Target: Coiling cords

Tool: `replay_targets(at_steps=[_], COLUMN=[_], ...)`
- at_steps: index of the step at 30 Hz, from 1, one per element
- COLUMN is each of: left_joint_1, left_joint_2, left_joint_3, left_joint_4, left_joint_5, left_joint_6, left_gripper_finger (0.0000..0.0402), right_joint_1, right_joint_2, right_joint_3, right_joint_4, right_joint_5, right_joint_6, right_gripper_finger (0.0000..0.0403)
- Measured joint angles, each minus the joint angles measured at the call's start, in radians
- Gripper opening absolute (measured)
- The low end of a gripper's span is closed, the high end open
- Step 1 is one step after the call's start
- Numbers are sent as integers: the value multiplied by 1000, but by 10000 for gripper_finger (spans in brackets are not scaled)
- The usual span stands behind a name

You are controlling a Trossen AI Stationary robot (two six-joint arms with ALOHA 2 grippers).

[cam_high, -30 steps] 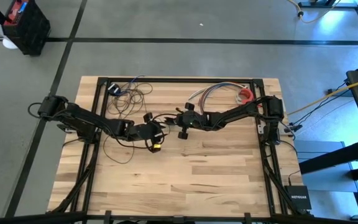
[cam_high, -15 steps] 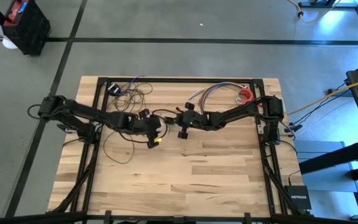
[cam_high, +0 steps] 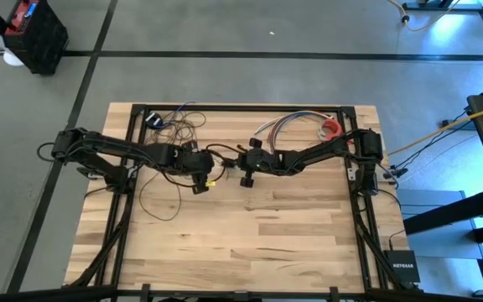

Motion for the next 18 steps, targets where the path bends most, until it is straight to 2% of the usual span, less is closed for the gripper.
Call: replay_targets(at_steps=[11,15,18], left_joint_1=[54,79,89], left_joint_2=[25,29,29], left_joint_3=[-8,-9,-9], left_joint_4=[7,34,33], left_joint_5=[55,-36,-43], left_joint_6=[-22,-60,-31], left_gripper_finger=[155,155,155], right_joint_1=[0,0,0], right_joint_2=[0,0,0], right_joint_3=[0,0,0], right_joint_4=[0,0,0], right_joint_5=[0,0,0], right_joint_6=[-1,-1,-1], right_gripper_finger=[5,5,5])
